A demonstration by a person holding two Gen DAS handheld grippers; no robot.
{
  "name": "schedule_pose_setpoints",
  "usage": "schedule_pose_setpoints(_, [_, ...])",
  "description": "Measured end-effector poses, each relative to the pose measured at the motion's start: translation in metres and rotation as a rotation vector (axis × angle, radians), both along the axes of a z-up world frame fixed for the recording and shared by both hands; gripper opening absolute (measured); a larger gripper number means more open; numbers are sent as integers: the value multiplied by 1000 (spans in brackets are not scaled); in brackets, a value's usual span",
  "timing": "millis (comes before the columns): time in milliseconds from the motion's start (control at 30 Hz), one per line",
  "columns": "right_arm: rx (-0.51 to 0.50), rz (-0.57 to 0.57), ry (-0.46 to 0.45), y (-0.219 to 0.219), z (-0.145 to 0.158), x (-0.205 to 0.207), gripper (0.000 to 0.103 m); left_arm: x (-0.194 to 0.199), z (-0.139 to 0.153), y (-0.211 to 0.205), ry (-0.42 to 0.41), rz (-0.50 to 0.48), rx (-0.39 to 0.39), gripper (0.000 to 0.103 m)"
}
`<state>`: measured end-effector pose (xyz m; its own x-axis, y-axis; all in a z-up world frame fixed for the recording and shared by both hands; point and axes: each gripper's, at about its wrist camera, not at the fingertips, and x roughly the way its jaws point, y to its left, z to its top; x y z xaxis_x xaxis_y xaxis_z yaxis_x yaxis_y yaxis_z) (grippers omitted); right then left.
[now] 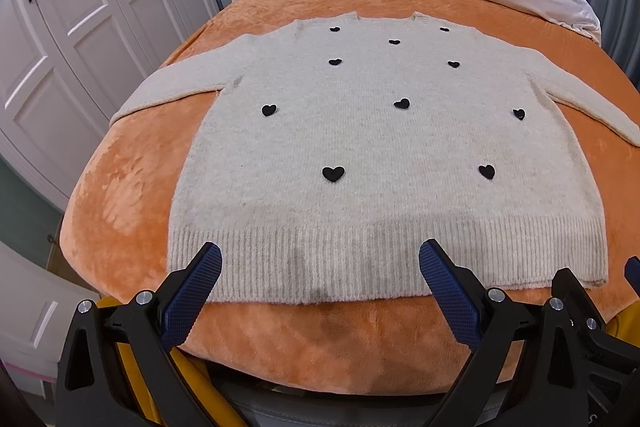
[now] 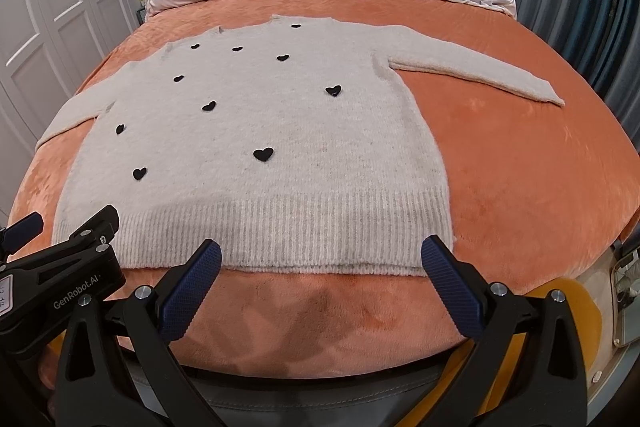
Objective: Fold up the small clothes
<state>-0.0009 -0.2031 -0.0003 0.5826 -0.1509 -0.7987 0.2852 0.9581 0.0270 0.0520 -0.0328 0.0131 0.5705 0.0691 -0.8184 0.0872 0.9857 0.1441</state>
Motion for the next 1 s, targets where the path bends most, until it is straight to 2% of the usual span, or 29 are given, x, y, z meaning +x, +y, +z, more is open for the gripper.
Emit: schedule_pose_setpoints(1000, [13, -5, 22, -5, -8, 4, 98, 5, -6, -2, 23, 0, 7, 96])
